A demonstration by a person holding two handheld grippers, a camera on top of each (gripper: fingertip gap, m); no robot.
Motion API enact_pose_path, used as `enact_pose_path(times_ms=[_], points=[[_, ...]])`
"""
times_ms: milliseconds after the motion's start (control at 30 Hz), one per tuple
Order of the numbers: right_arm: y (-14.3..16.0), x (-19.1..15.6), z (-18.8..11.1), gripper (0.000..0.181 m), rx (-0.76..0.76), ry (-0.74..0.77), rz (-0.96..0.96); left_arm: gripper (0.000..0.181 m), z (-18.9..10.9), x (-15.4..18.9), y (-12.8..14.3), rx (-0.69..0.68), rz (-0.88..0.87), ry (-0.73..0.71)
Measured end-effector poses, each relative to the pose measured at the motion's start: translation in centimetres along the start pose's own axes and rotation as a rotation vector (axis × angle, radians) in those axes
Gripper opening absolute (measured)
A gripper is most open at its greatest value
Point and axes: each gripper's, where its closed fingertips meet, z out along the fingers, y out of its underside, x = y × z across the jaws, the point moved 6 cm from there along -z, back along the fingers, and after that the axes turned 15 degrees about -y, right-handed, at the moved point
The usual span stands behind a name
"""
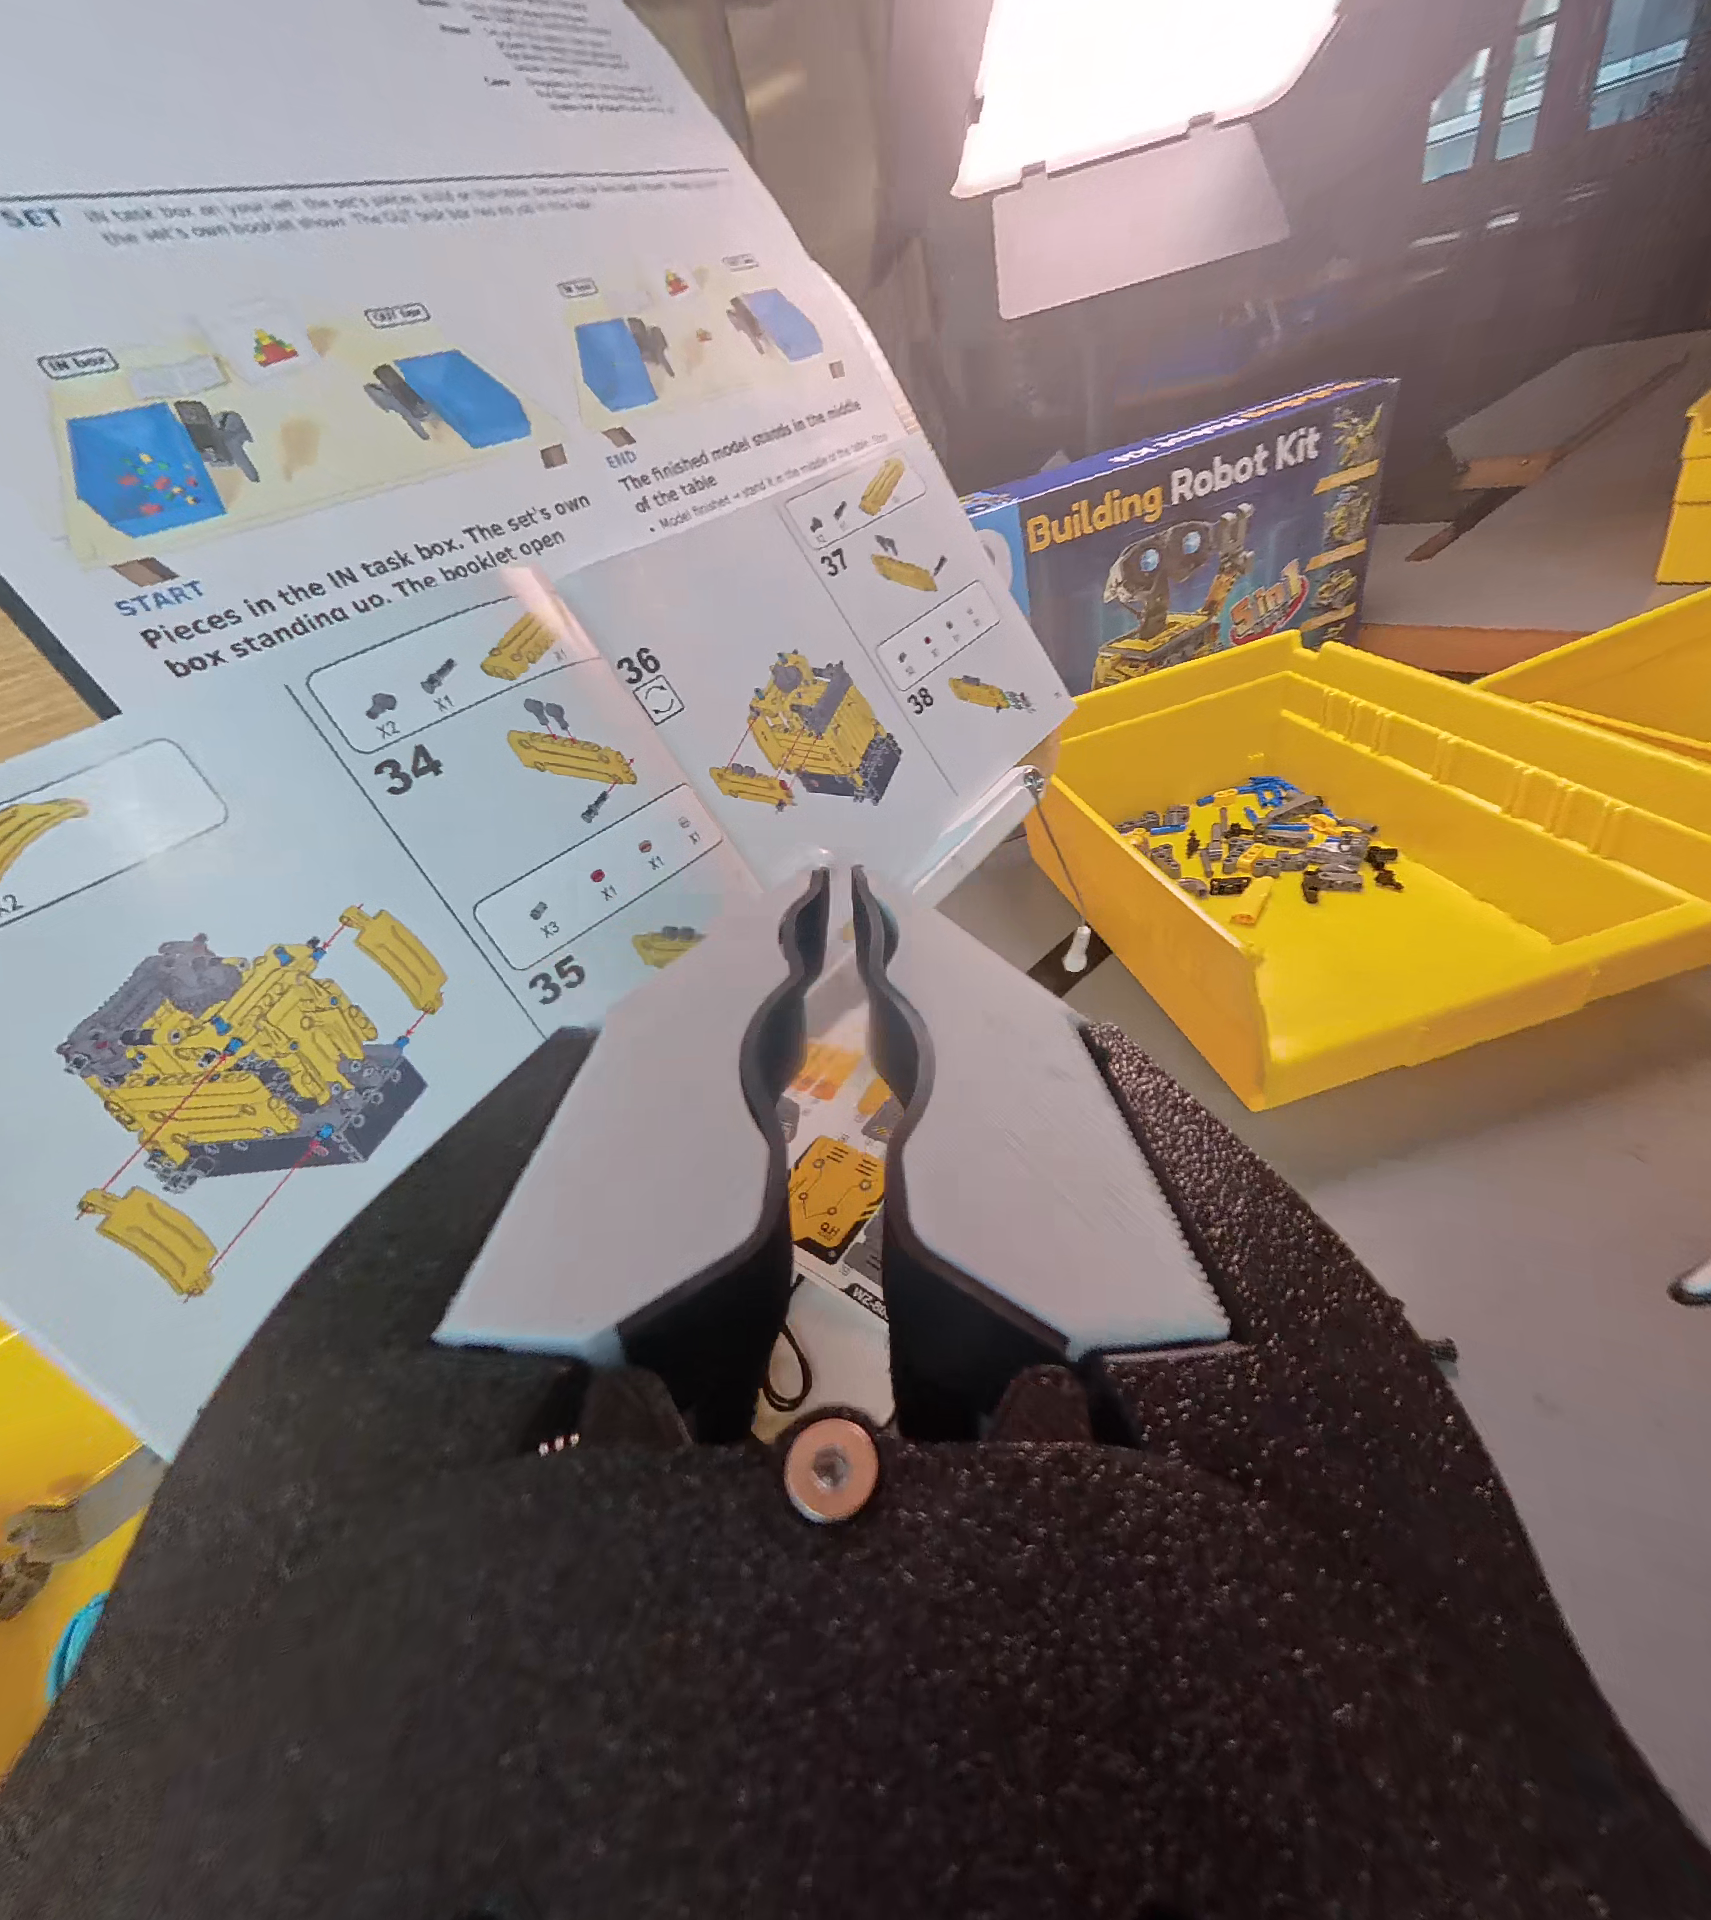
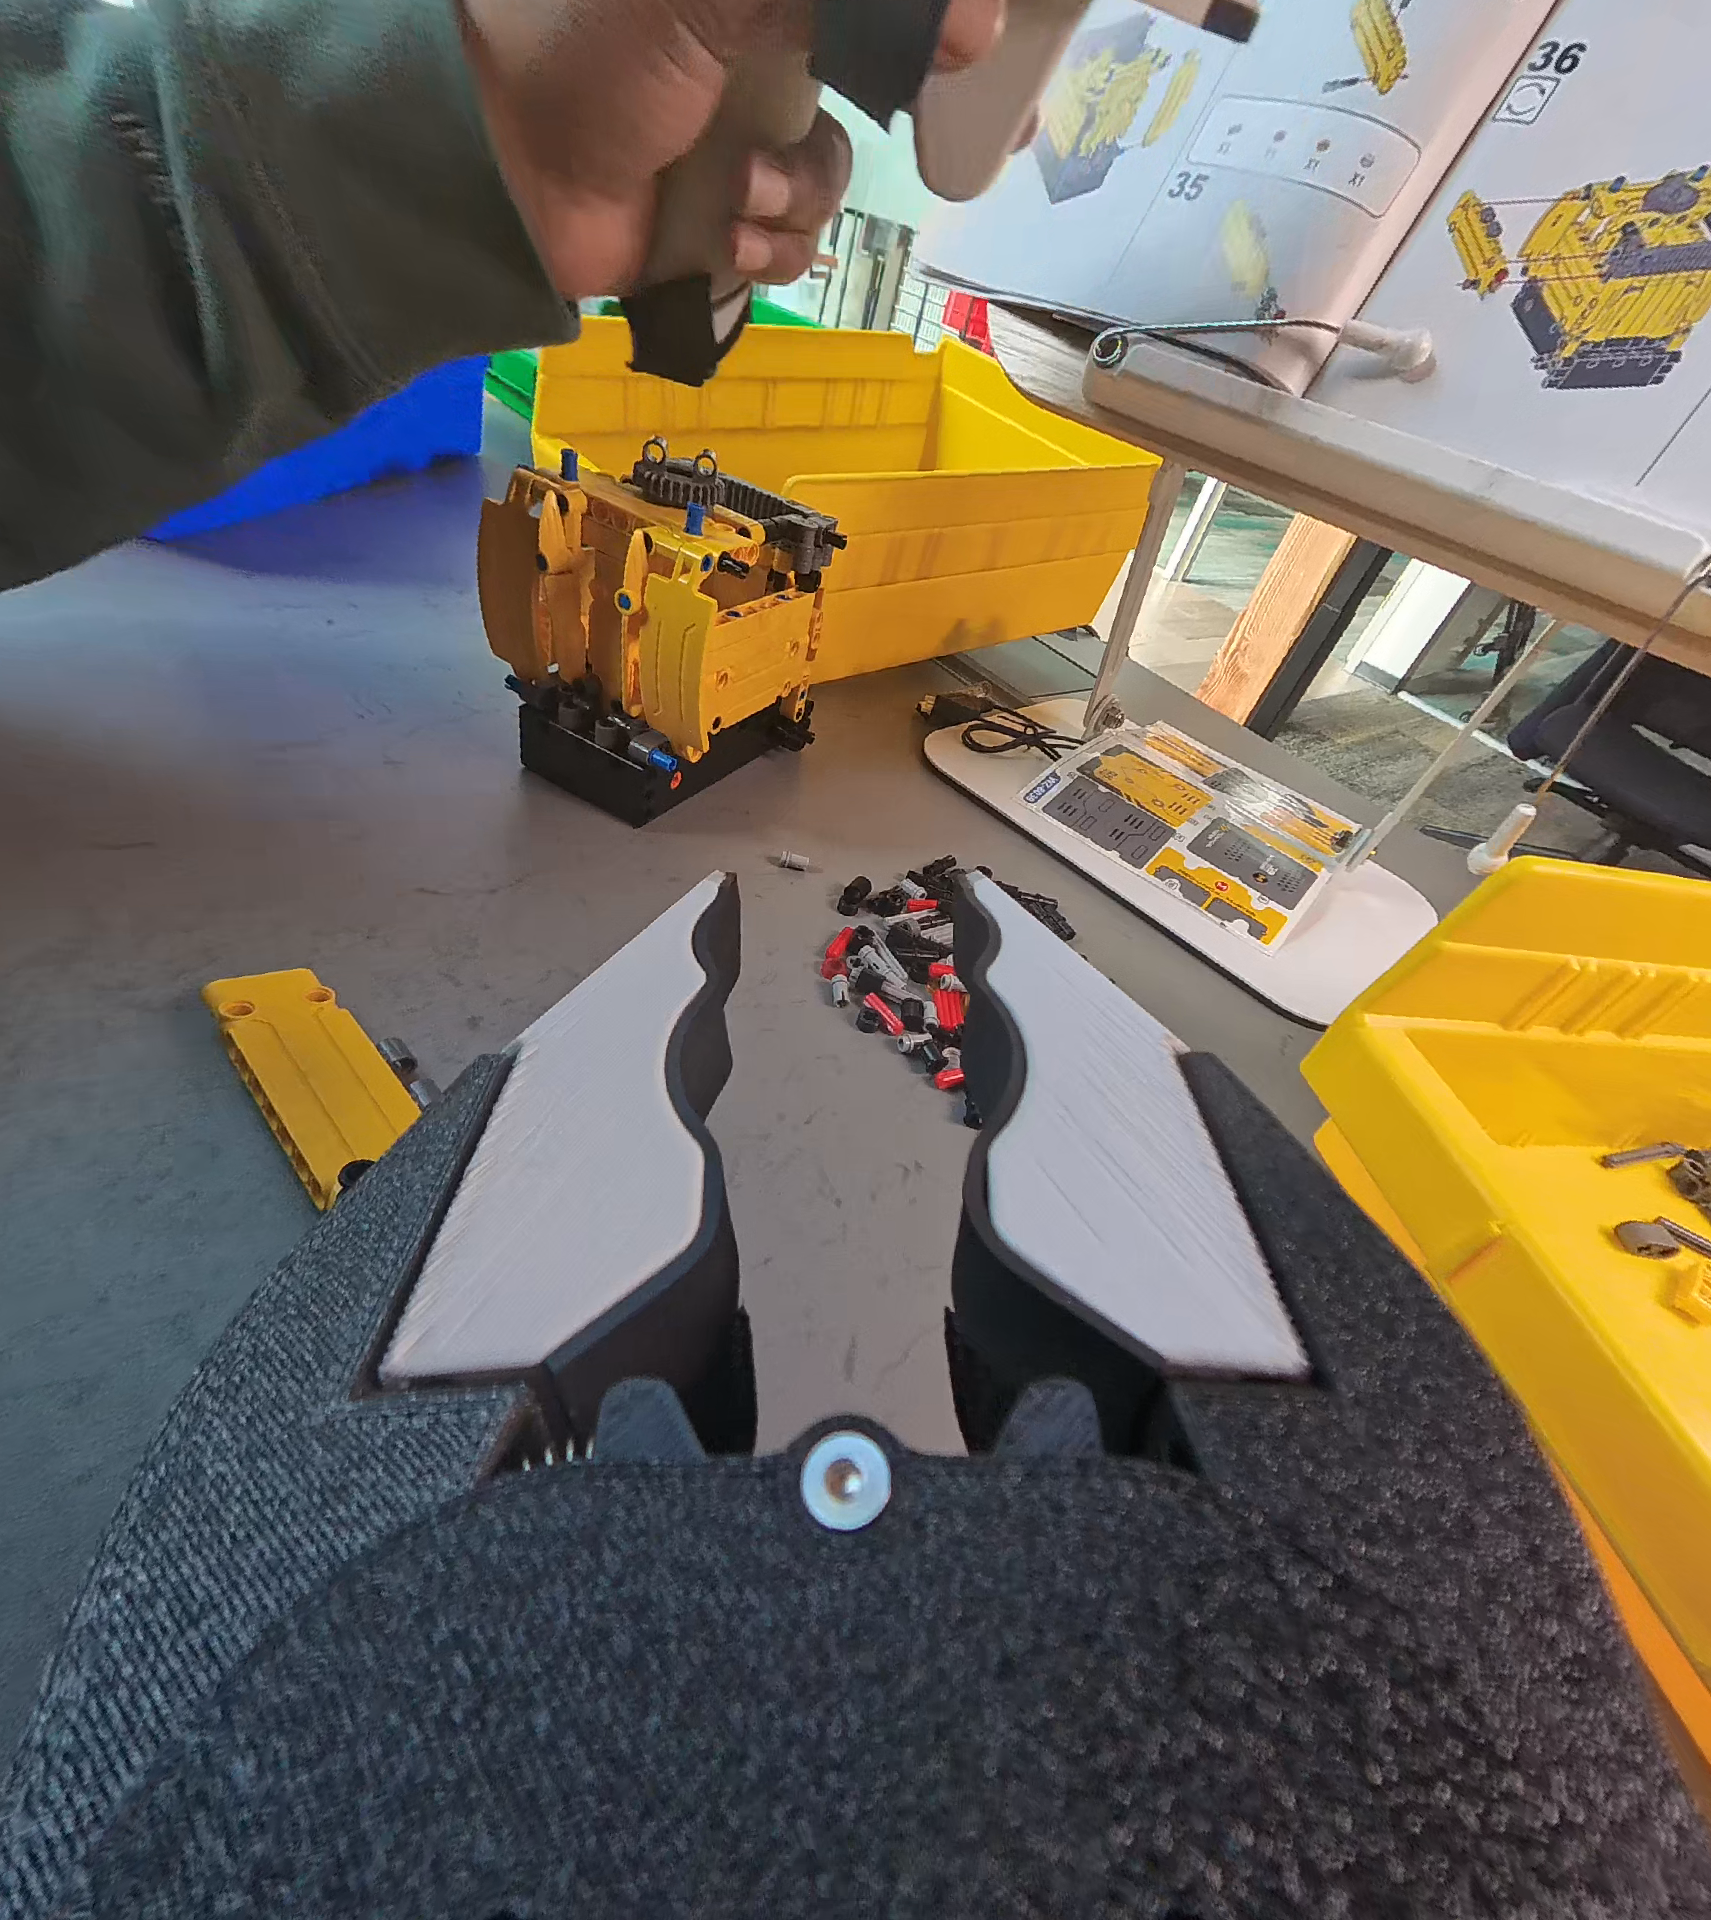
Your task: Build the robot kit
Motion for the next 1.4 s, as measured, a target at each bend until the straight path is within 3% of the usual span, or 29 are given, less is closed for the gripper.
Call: enact_pose_path(times_ms=[167,300,433,600,733,867,1100,1400], points=[[0.0,0.2,0.0,0.04,0.002,0.007,0.017,0.004,-6.3,2.0,0.1,0.011,0.056,0.063],[0.3,0.7,-0.1,0.037,-0.029,0.039,0.027,0.005,-10.8,3.6,3.7,-0.105,0.048,0.124],[0.8,2.7,-0.8,0.02,-0.064,0.143,0.061,0.014,-15.1,6.1,8.0,-0.238,-0.037,0.217],[1.0,5.7,-0.8,0.01,-0.136,0.206,0.105,0.041,-18.8,10.0,12.2,-0.45,-0.106,0.55],[2.6,6.4,1.7,0.01,-0.365,0.063,0.149,0.049,-19.6,12.0,14.5,-0.574,-0.03,0.679],[3.7,5.4,3.9,0.003,-0.534,-0.116,0.142,0.039,-19.8,12.6,15.9,-0.596,0.092,0.671],[4.7,5.9,5.3,0.0,-0.637,-0.178,0.119,0.032,-19.5,12.2,16.7,-0.603,0.128,0.614],[5.0,5.7,4.7,0.008,-0.632,-0.211,0.146,0.03,-19.2,11.6,16.6,-0.596,0.104,0.583]])
